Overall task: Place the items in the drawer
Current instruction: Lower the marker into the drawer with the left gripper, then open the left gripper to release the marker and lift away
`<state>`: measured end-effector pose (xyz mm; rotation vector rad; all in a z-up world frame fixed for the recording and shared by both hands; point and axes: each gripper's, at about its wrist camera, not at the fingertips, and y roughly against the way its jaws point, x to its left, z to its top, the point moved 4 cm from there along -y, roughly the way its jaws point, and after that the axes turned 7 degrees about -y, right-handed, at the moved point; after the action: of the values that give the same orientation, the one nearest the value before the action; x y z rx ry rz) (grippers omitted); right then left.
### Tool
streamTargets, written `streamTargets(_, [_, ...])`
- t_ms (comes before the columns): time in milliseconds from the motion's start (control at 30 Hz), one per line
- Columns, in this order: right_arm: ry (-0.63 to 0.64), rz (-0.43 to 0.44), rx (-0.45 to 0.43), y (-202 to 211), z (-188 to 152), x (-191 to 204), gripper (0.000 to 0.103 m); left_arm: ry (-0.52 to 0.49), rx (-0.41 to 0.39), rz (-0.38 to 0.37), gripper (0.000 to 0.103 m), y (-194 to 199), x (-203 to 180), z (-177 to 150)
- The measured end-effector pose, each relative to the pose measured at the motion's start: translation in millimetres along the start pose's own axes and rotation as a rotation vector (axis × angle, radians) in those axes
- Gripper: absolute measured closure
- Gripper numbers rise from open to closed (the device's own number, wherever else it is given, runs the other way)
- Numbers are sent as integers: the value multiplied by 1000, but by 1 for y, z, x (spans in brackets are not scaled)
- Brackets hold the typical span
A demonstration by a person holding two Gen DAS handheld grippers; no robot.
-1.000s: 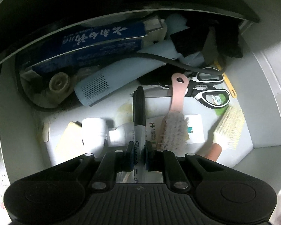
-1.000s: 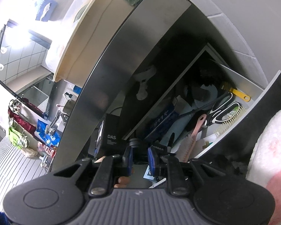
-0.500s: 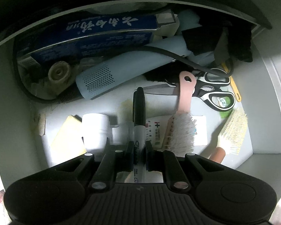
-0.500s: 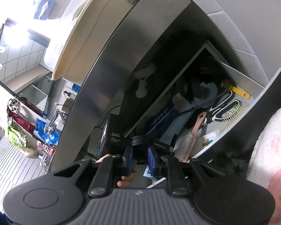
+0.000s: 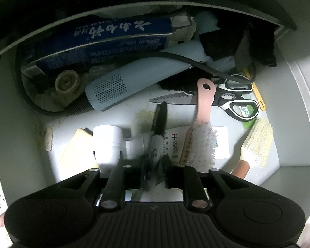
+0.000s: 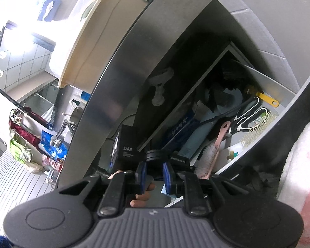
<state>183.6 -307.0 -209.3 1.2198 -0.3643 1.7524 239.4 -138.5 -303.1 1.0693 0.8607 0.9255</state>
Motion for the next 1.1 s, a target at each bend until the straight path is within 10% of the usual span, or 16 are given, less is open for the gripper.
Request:
streamTargets(867, [79,-25,-2,3,1,22,74,-182,-271,2,28,102,-36,-45])
streamTargets(1100, [124,-48,-33,13,3,31,67,-168,-368,8,28,133,-37,-67])
